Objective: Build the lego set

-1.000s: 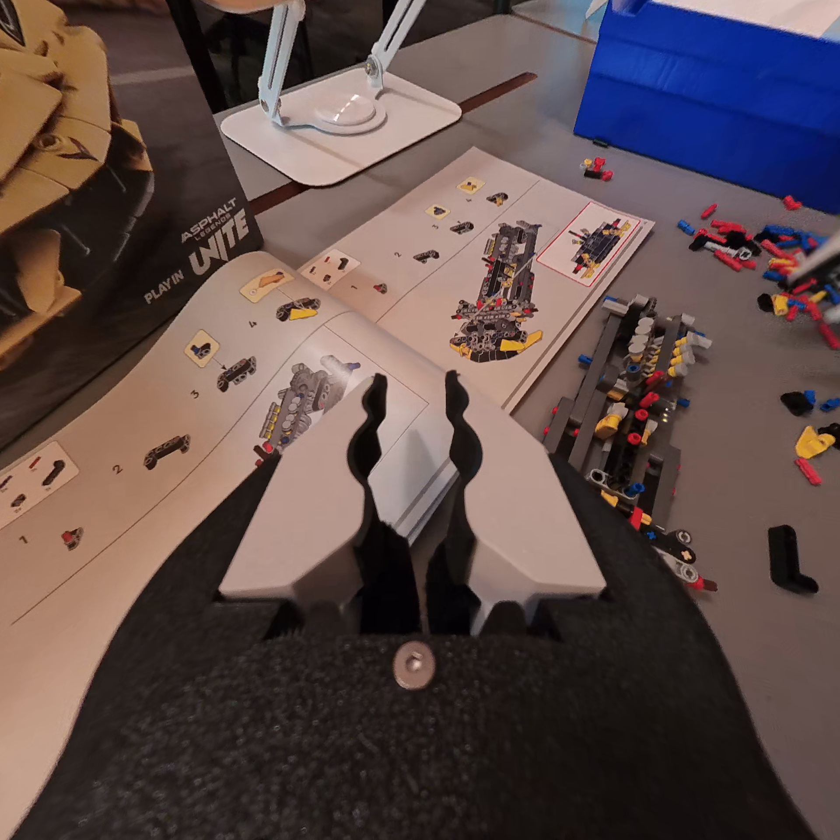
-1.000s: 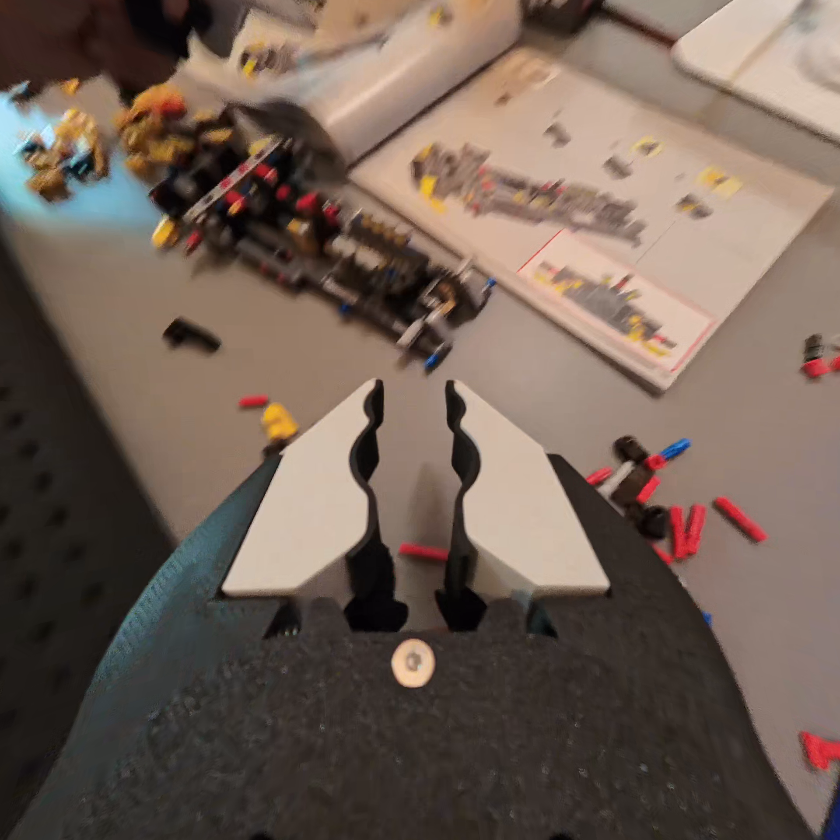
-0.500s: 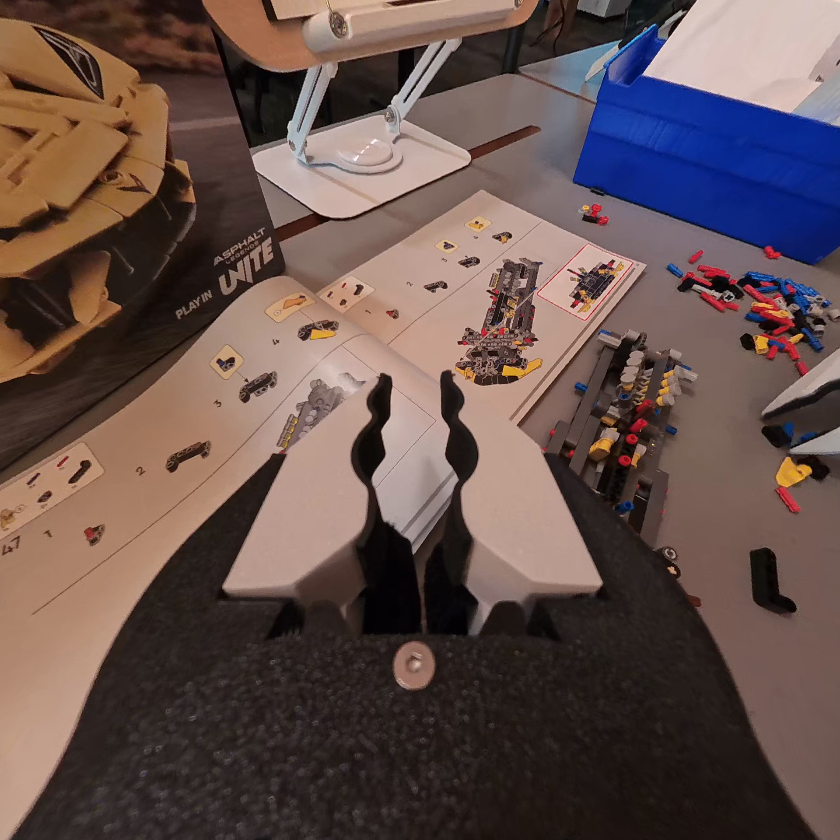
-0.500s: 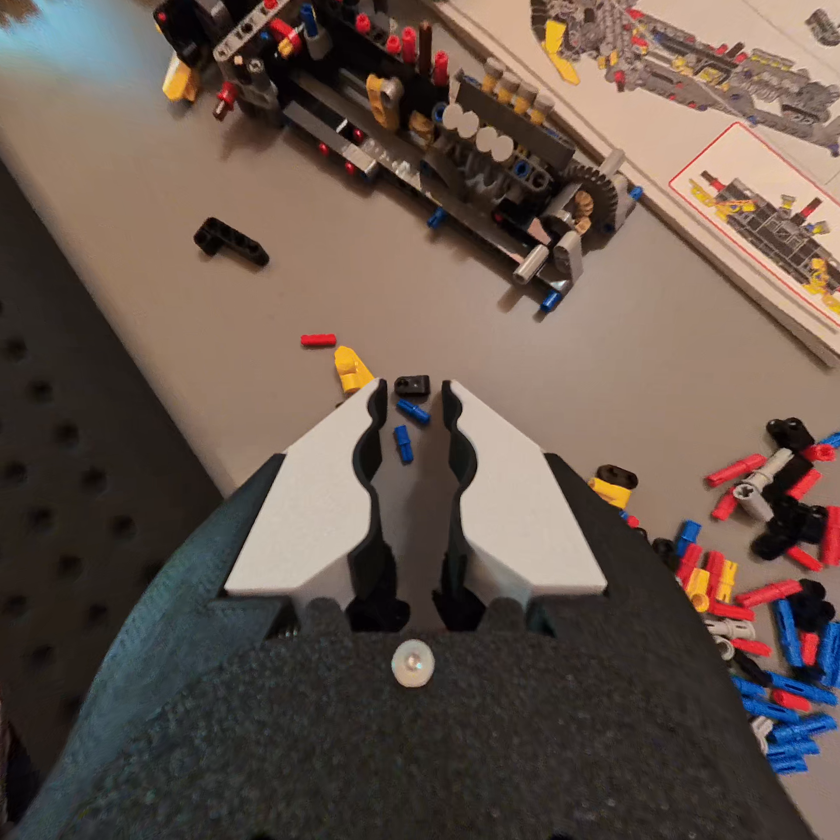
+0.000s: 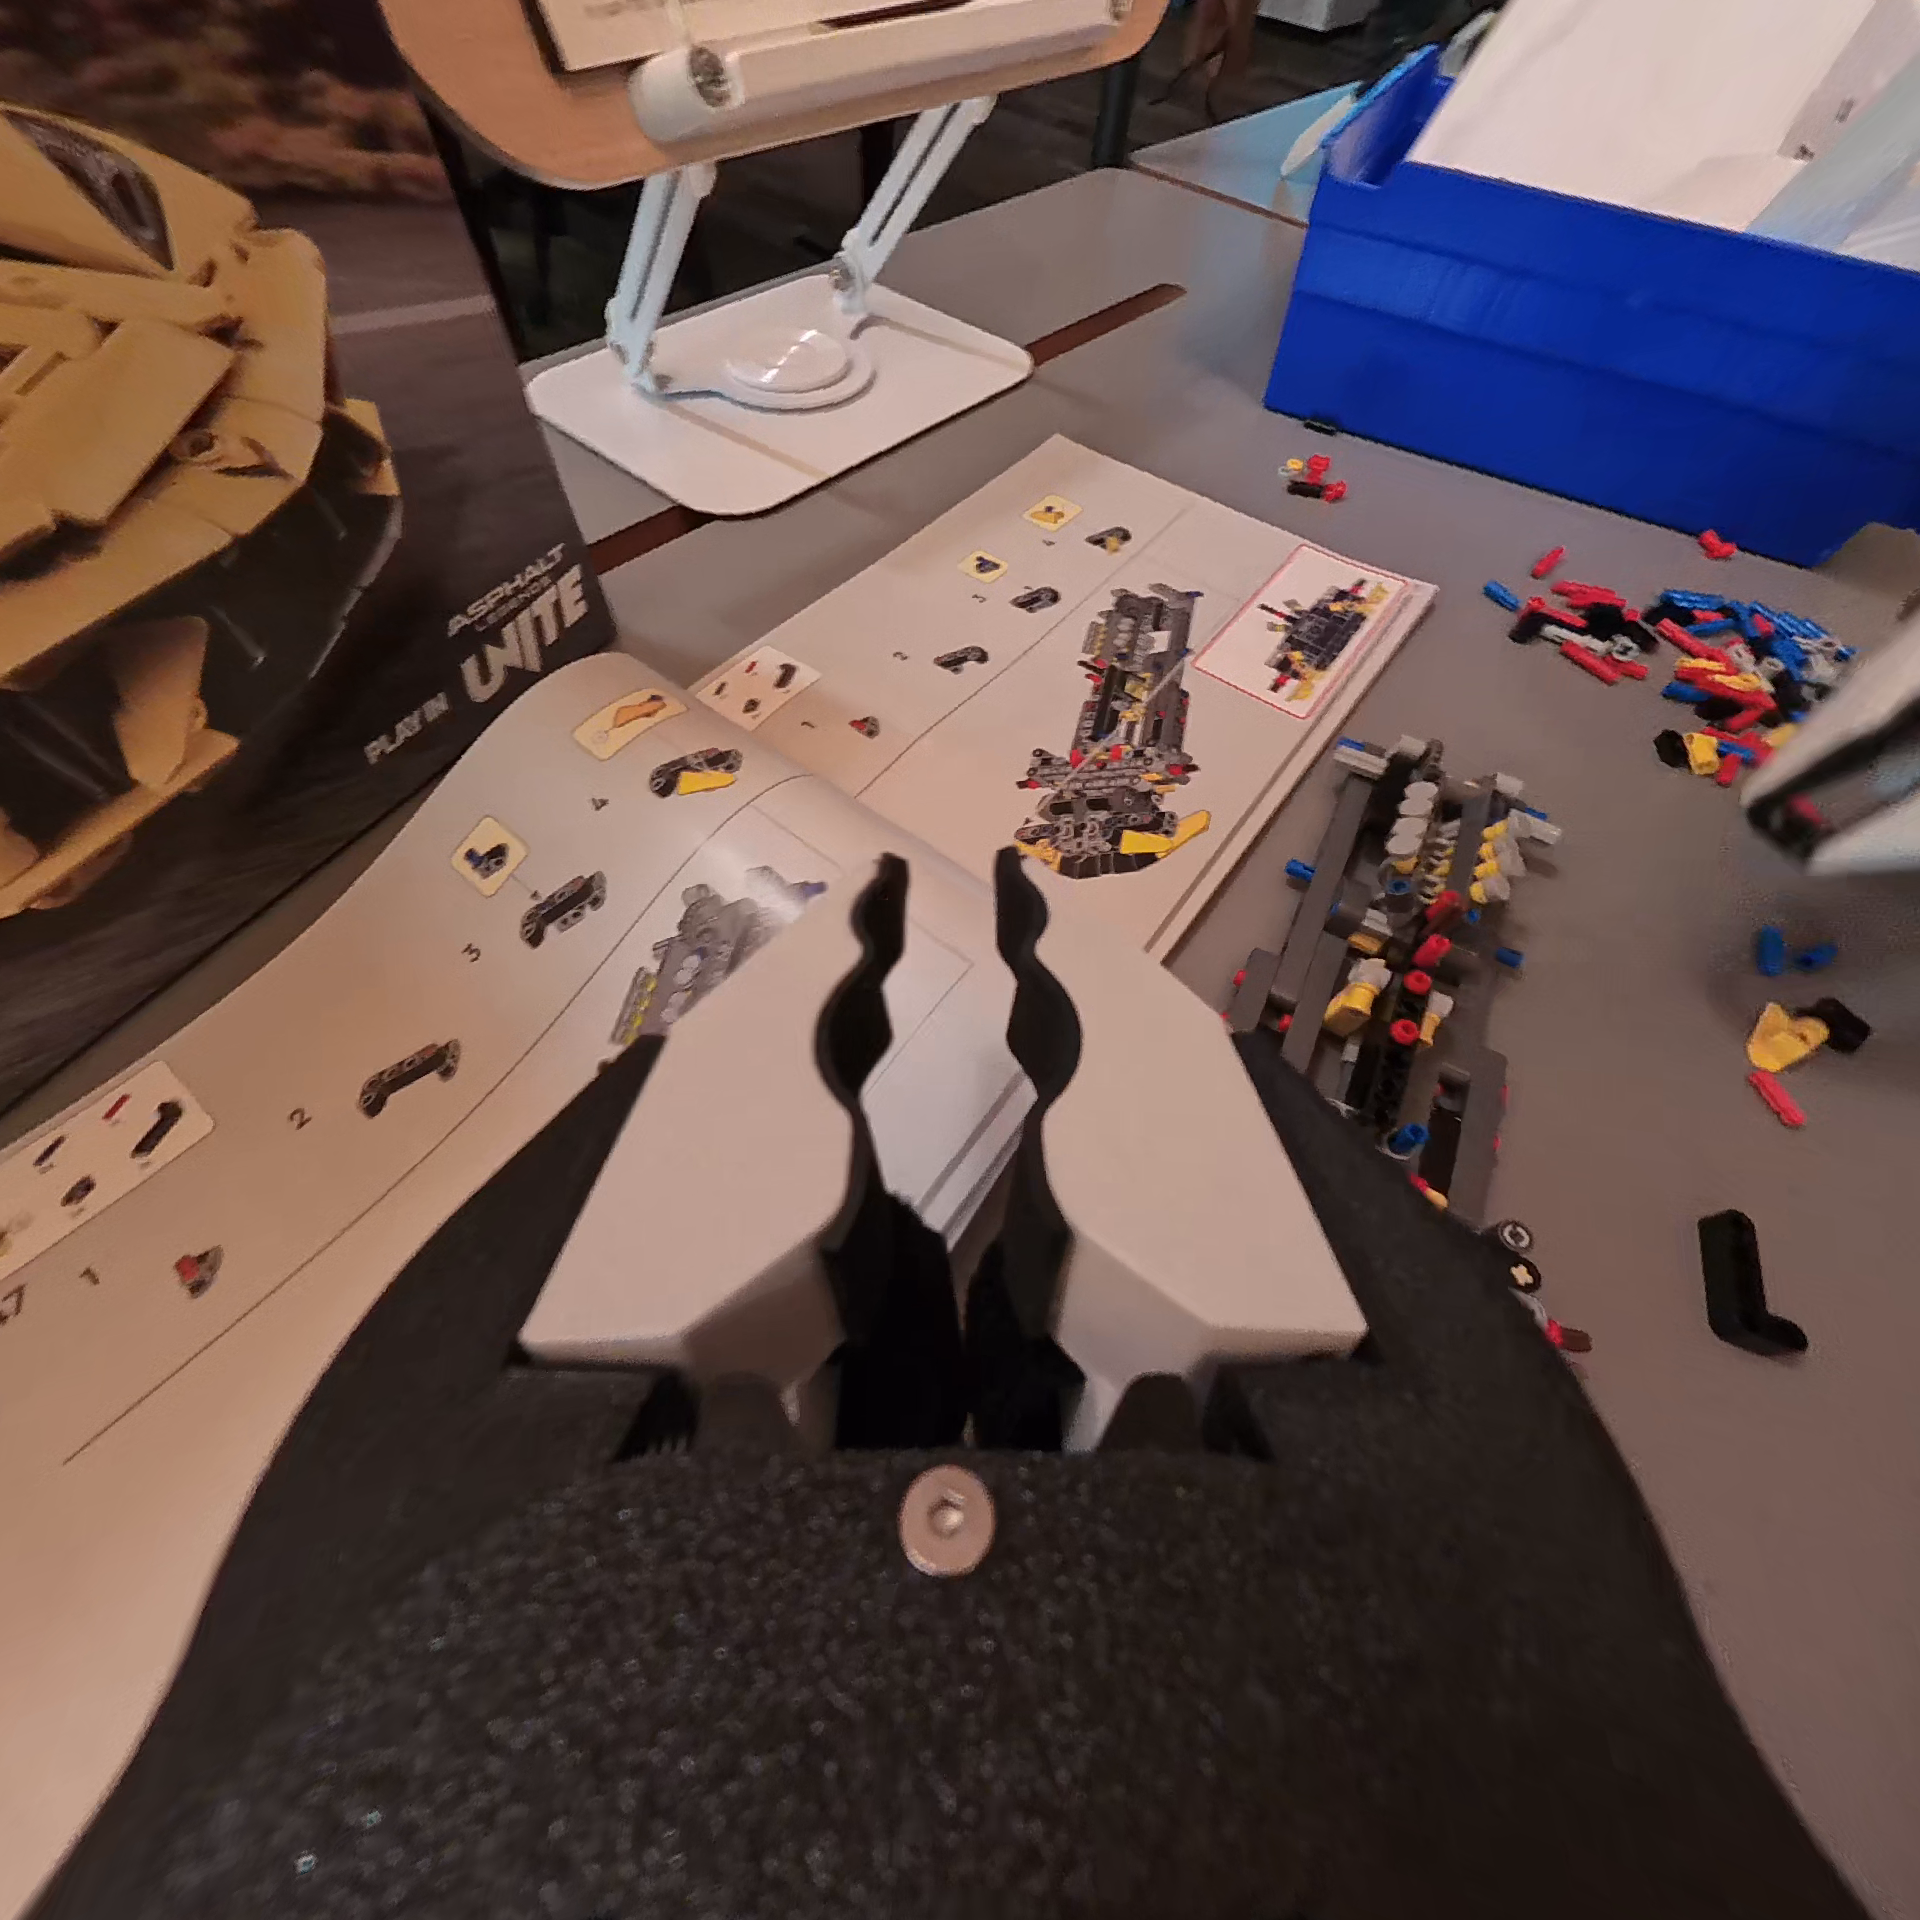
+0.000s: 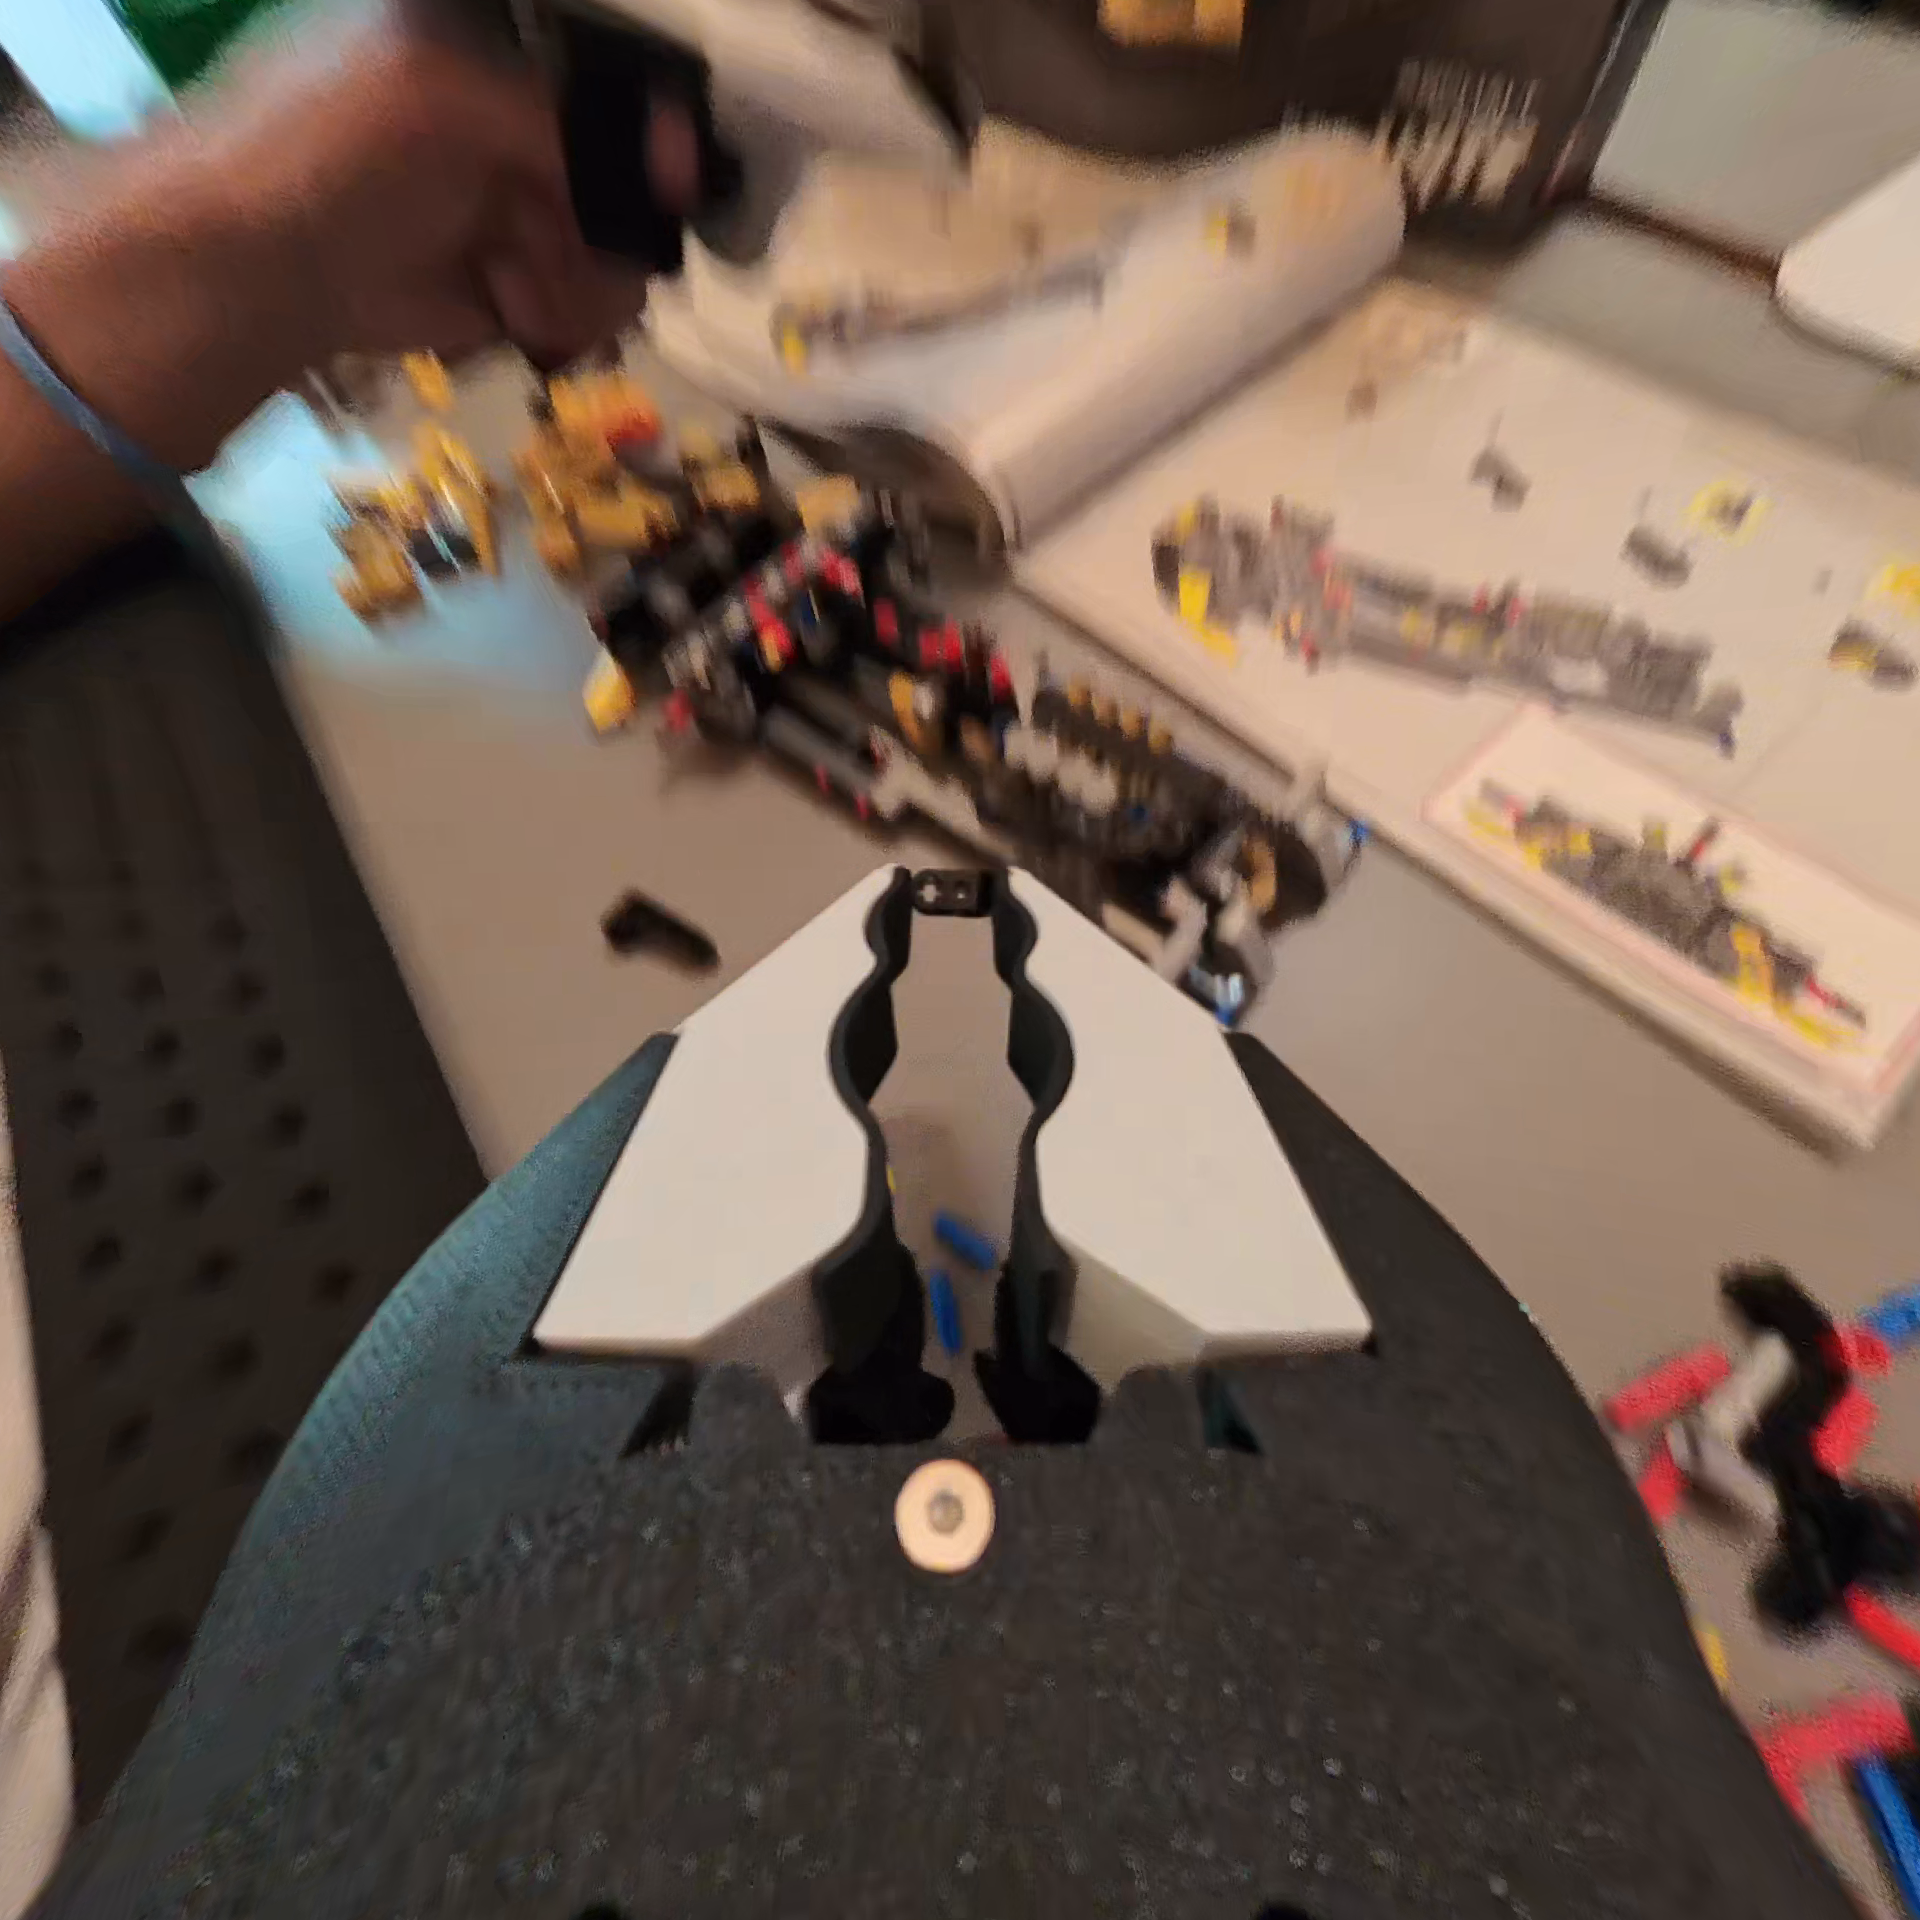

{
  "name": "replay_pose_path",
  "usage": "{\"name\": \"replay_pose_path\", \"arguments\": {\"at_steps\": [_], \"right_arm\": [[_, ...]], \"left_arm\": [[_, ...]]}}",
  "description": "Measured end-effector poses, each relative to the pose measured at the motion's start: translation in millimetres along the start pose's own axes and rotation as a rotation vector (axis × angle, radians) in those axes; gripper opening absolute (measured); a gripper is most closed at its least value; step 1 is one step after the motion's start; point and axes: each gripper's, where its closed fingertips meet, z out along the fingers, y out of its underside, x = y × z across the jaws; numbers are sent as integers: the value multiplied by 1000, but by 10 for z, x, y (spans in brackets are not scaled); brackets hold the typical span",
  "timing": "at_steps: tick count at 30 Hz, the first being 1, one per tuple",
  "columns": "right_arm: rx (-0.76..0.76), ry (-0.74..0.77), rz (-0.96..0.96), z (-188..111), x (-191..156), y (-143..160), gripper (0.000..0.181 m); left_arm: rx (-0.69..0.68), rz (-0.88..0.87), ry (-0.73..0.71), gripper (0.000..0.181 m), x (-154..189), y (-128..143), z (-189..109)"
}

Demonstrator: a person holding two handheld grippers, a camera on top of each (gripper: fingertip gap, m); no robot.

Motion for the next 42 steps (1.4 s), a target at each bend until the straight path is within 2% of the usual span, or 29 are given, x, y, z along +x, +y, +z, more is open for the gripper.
{"name": "replay_pose_path", "arguments": {"at_steps": [2, 3, 6, 7, 8, 10, 13, 15, 18, 22, 27, 32, 35, 38, 40, 42], "right_arm": [[144, -122, 65, 26, -79, -391, 14], [199, -205, 100, 44, -135, -560, 14], [289, -491, 179, 90, -337, -915, 14], [318, -560, 206, 105, -363, -1004, 14], [338, -622, 254, 127, -370, -1073, 14], [364, -741, 374, 159, -384, -1151, 14], [406, -830, 480, 156, -404, -1162, 14], [433, -871, 501, 101, -440, -1167, 14], [450, -911, 561, 76, -425, -1176, 14], [416, -889, 566, 145, -434, -1131, 13], [394, -823, 555, 224, -410, -1083, 14], [394, -664, 510, 323, -289, -1050, 14], [382, -493, 425, 410, -193, -1000, 13], [376, -406, 353, 430, -158, -974, 14], [404, -453, 346, 367, -206, -1012, 16], [430, -608, 404, 244, -315, -1073, 26]], "left_arm": [[34, 40, 80, 8, 166, -39, 0], [83, 31, 198, 8, 365, -109, -35], [164, -86, 723, 22, 1101, -270, -385], [164, -82, 778, 23, 1194, -292, -435], [185, -41, 746, 28, 1208, -314, -415], [251, 136, 571, 29, 1164, -335, -327], [342, 389, 355, 29, 1185, -406, -301], [391, 454, 308, 28, 1277, -471, -338], [436, 444, 316, 28, 1371, -530, -376], [426, 480, 306, 26, 1422, -488, -334], [413, 559, 203, 11, 1373, -464, -261], [383, 698, 28, 7, 1280, -424, -150], [323, 774, -82, 7, 1200, -369, -49], [303, 772, -105, 7, 1170, -350, -15], [343, 750, -67, 6, 1207, -395, -66], [405, 726, -9, 7, 1275, -452, -143]]}}
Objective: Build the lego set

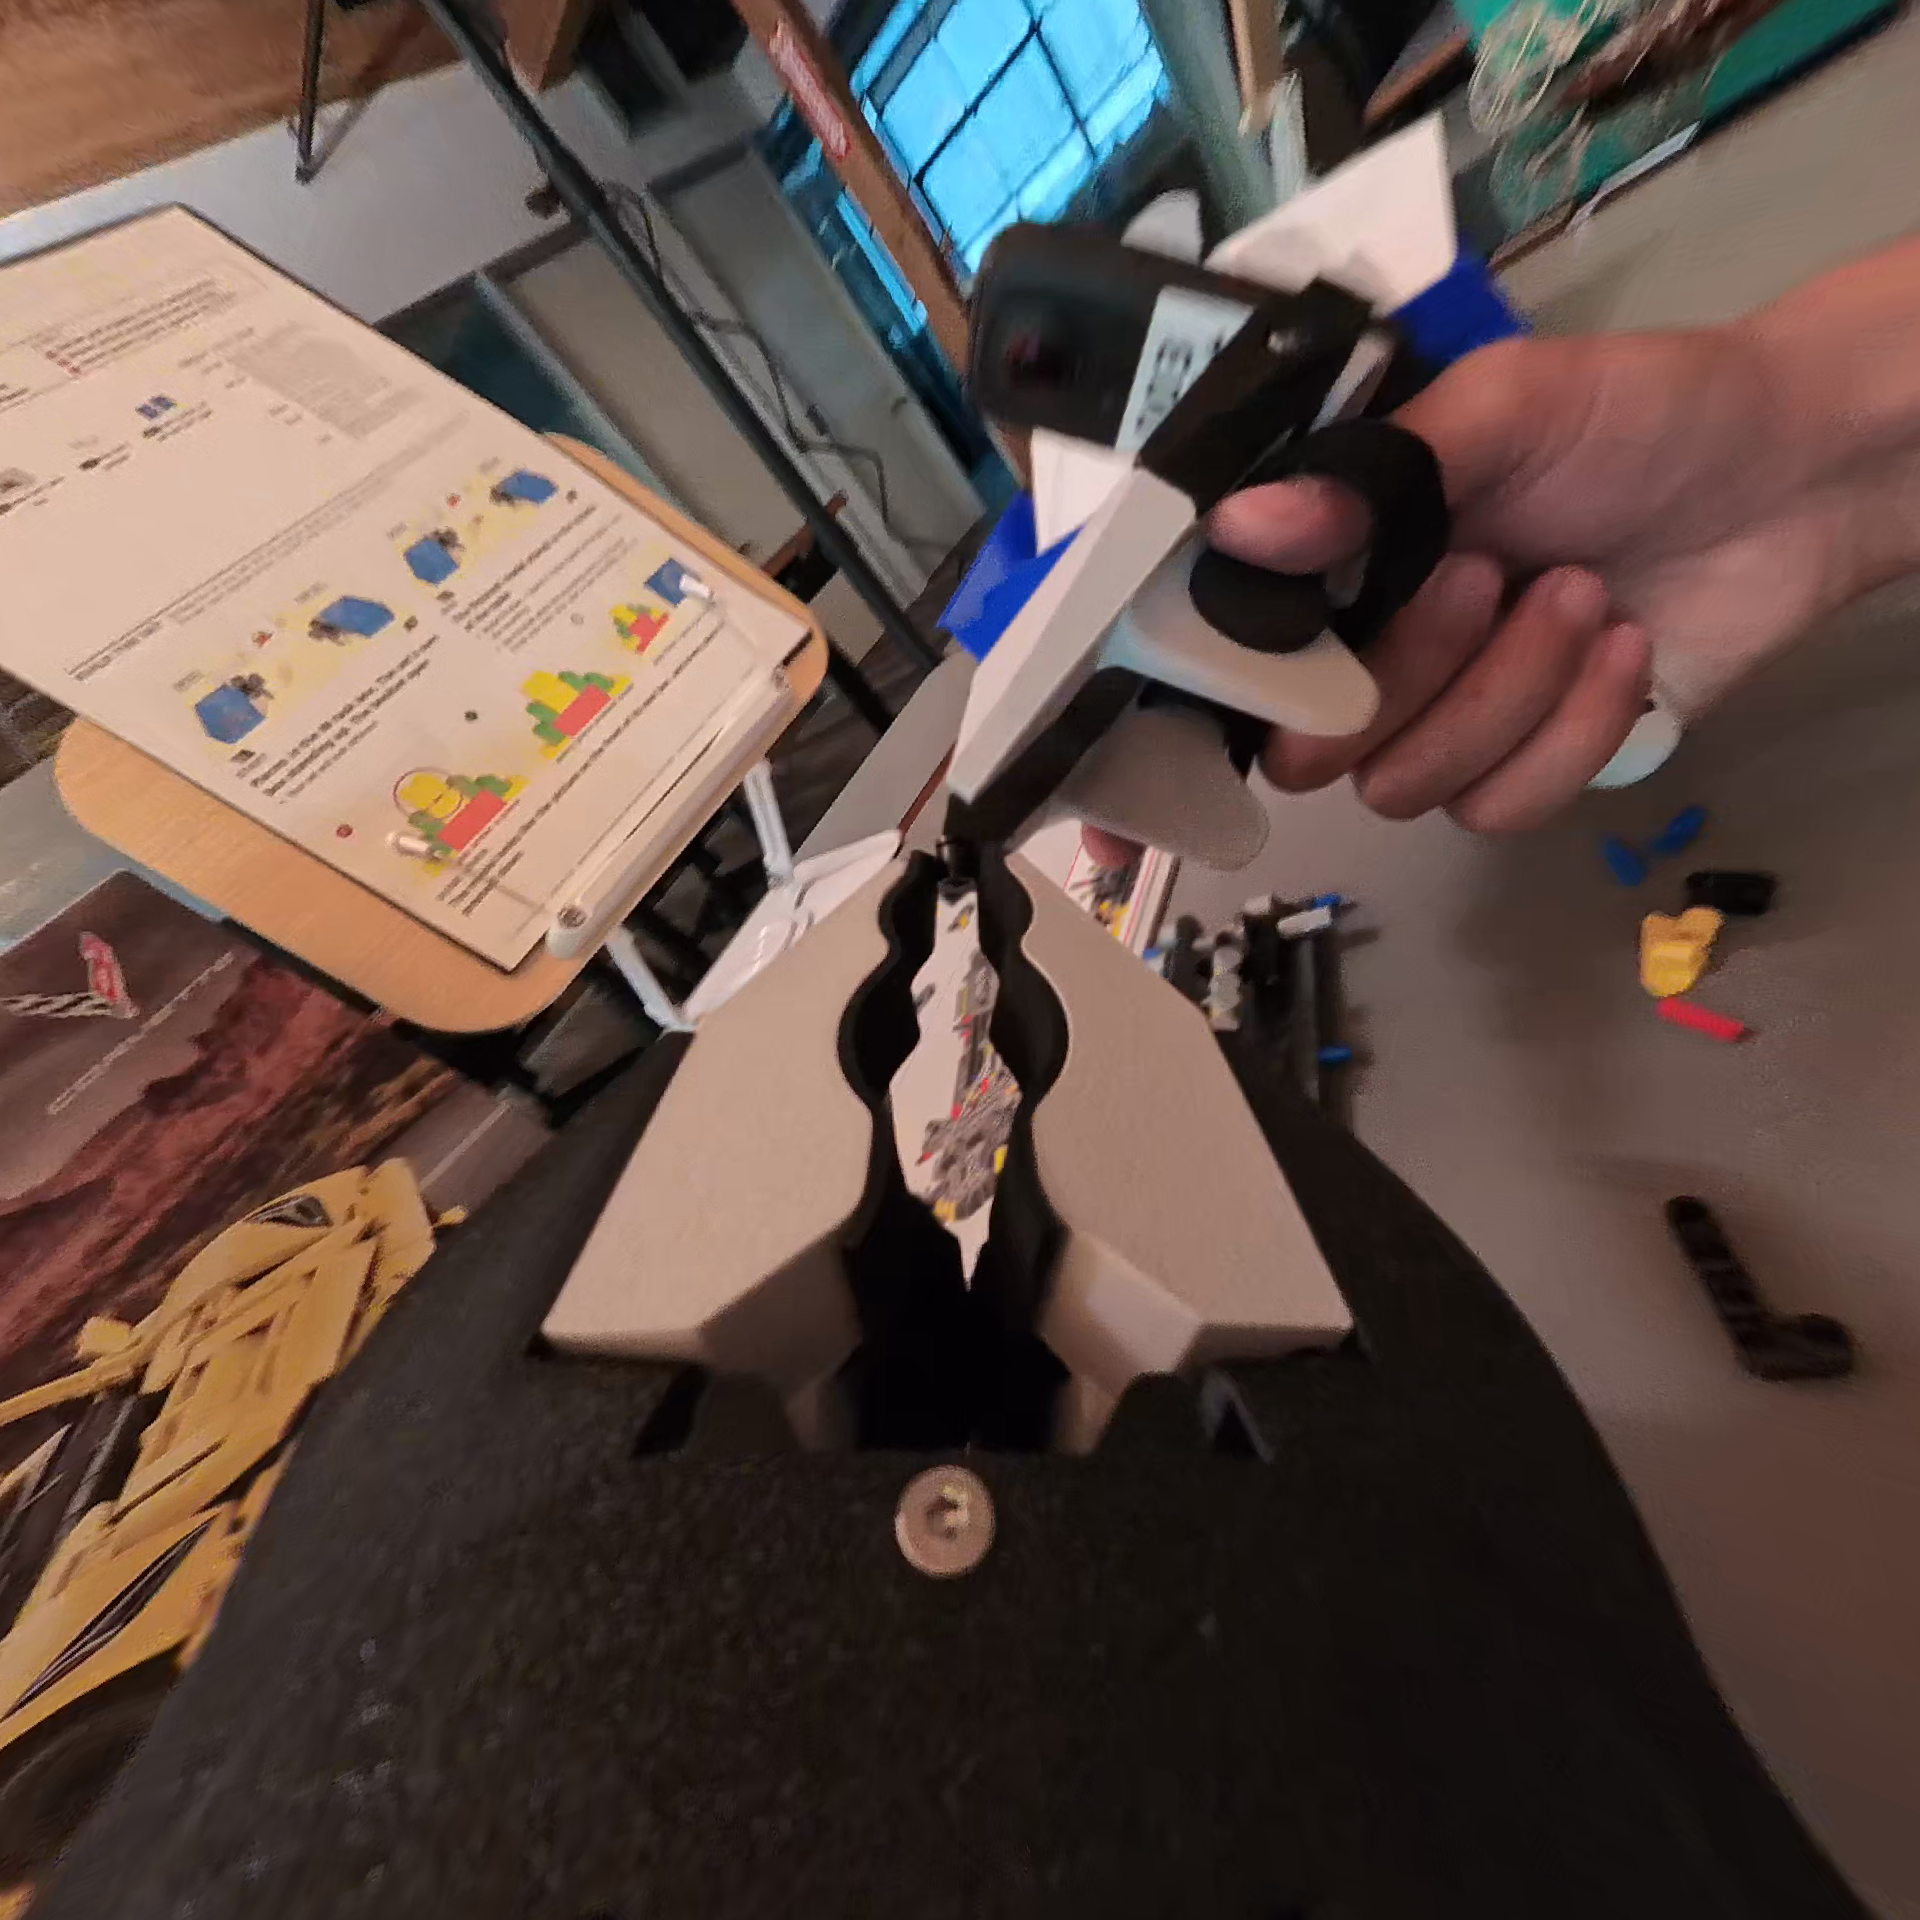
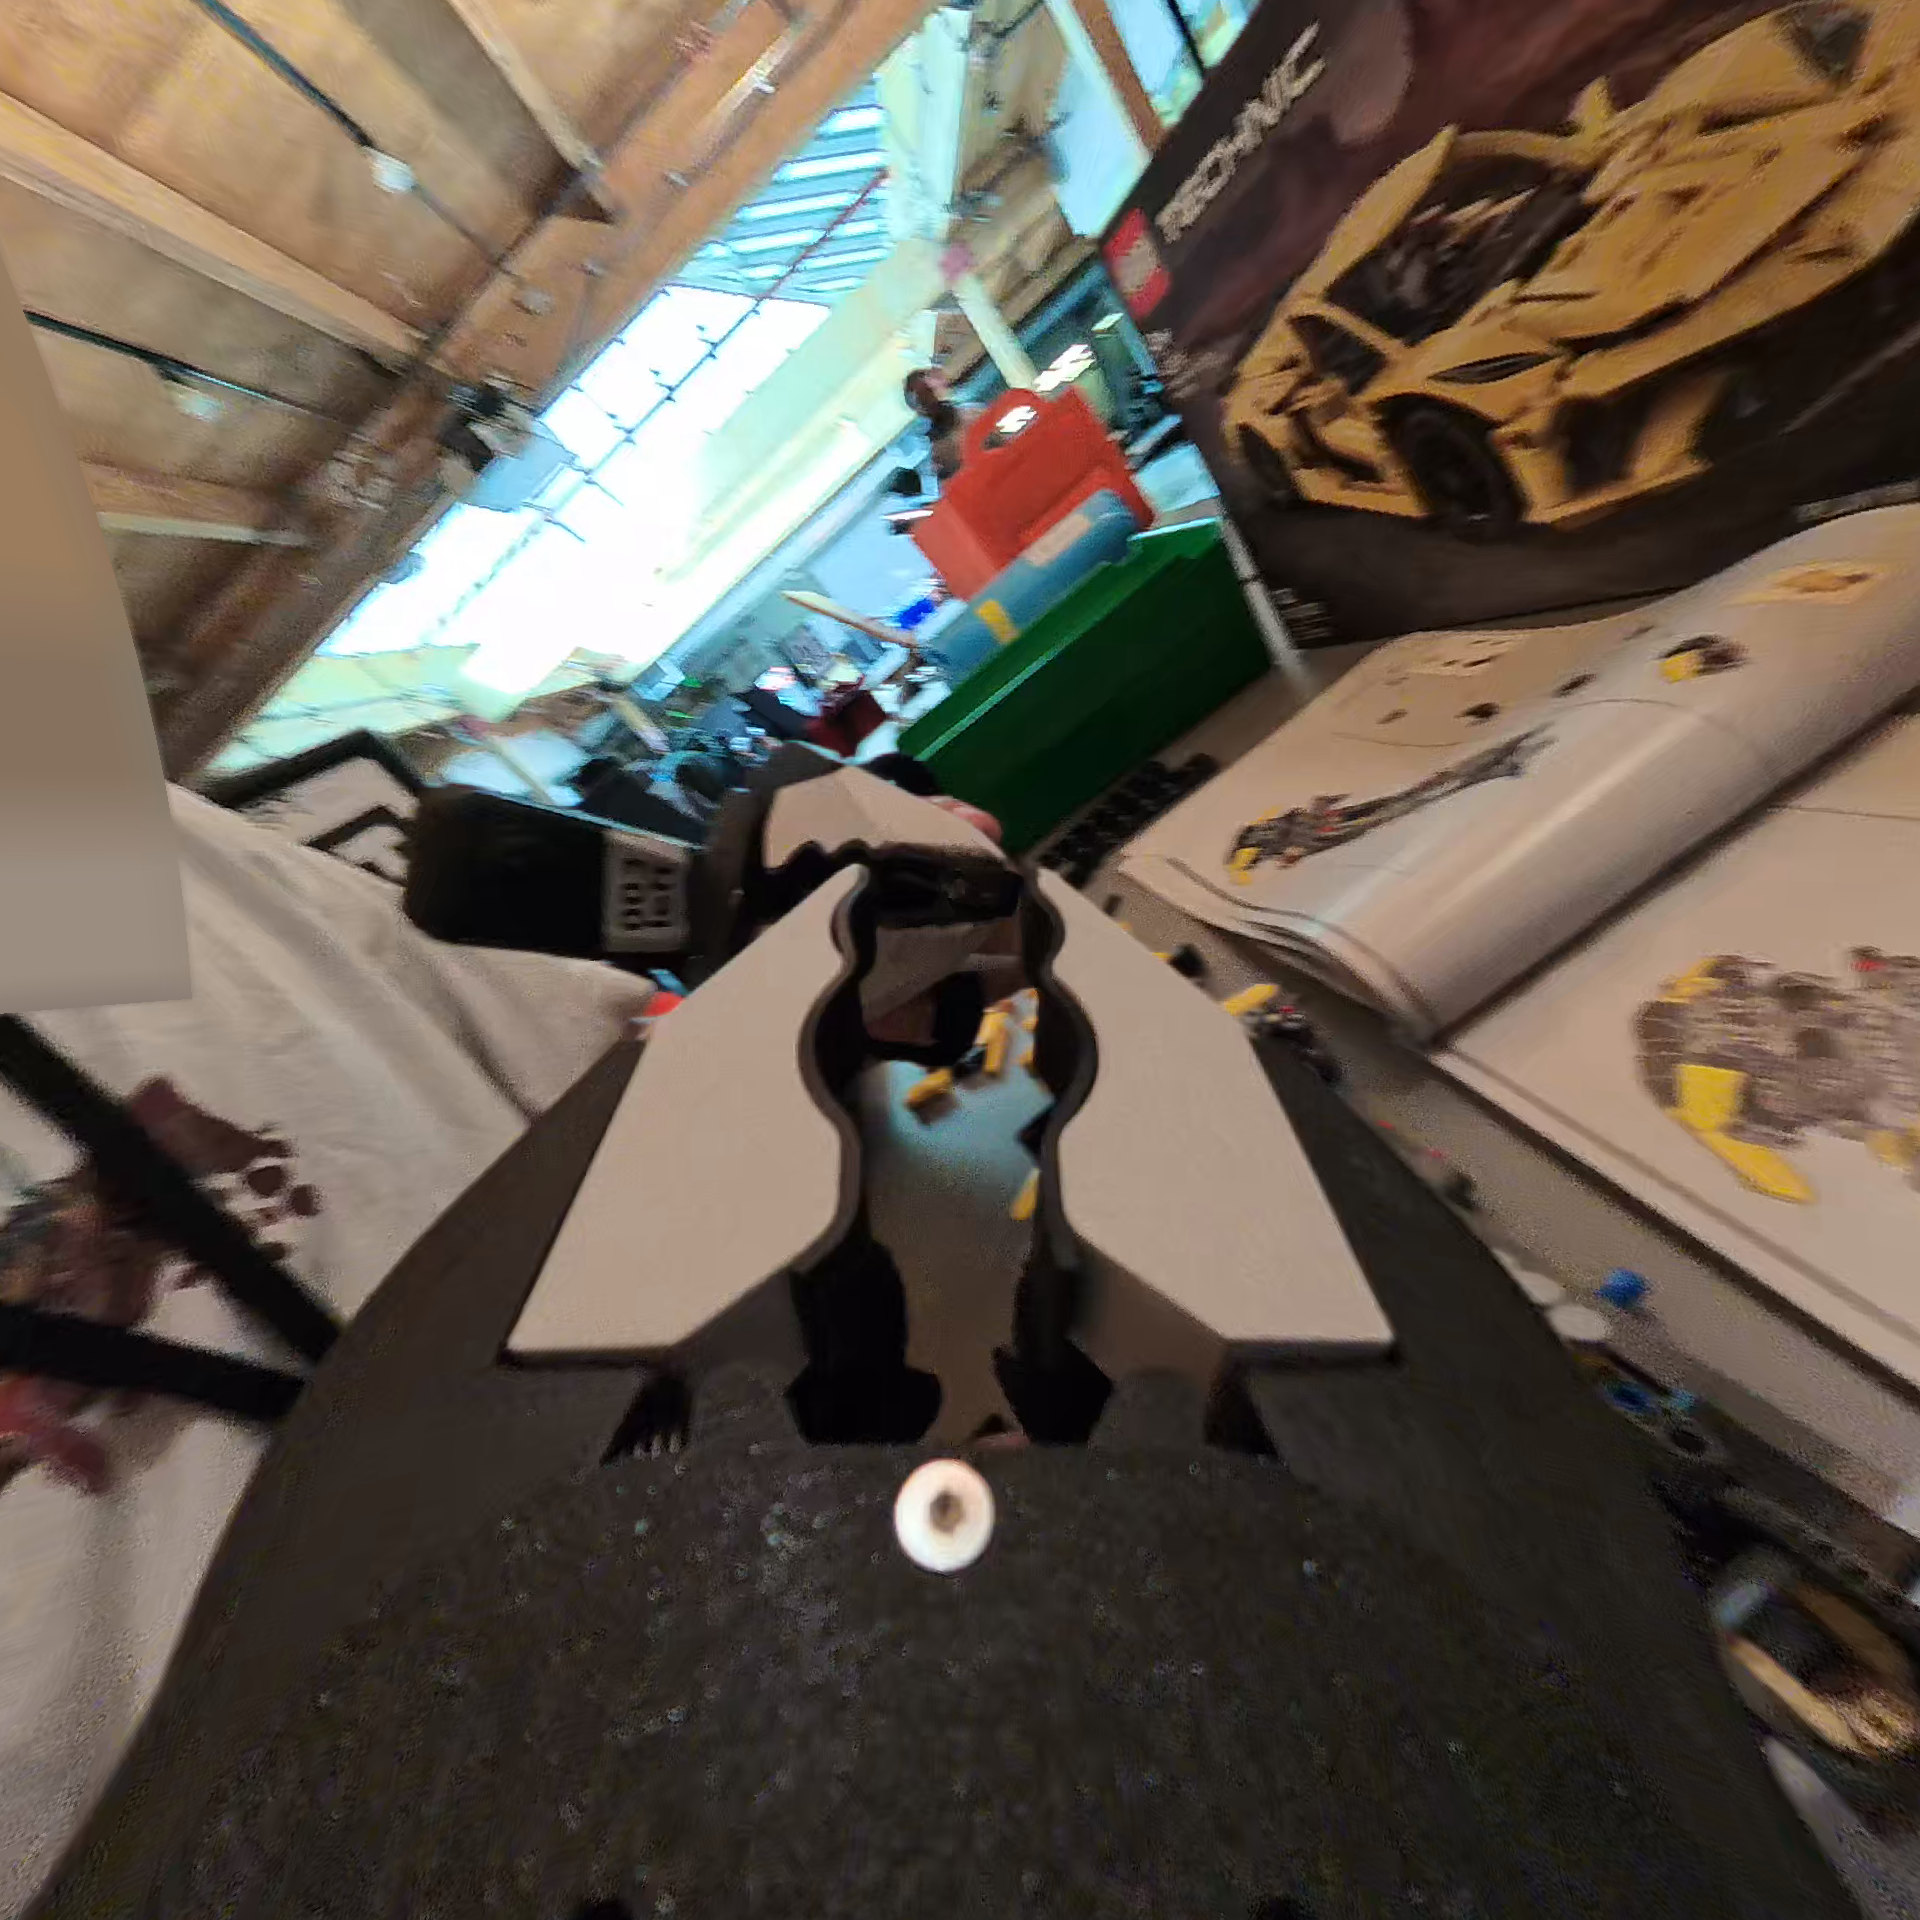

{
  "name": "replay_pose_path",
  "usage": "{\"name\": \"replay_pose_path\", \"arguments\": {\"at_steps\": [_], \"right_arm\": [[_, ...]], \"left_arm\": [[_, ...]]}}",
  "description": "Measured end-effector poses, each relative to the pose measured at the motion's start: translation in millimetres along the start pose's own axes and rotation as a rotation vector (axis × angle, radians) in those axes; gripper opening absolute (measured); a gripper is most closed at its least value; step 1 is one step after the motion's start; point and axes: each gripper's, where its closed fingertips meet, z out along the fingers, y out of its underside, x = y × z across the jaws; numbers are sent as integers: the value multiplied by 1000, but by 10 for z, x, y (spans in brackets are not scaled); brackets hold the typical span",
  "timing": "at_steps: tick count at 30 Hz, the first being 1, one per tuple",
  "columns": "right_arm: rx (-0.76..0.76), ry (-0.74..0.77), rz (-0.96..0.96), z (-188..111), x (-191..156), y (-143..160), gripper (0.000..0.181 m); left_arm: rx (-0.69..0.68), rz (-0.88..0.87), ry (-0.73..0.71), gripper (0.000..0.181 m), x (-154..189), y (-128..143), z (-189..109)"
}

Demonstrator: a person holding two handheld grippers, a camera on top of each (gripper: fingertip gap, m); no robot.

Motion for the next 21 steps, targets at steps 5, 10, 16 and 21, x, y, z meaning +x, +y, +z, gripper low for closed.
{"name": "replay_pose_path", "arguments": {"at_steps": [5, 10, 16, 21], "right_arm": [[-7, -255, 146, -72, -297, -3, 24], [-34, -377, 251, -80, -424, 43, 12], [-25, -406, 299, -95, -418, 58, 8], [-34, -427, 324, -85, -423, 82, 7]], "left_arm": [[188, -163, 116, 6, 59, -281, -110], [289, -236, 223, 6, 160, -435, -190], [297, -192, 217, 6, 203, -440, -185], [281, -172, 209, 7, 216, -433, -174]]}}
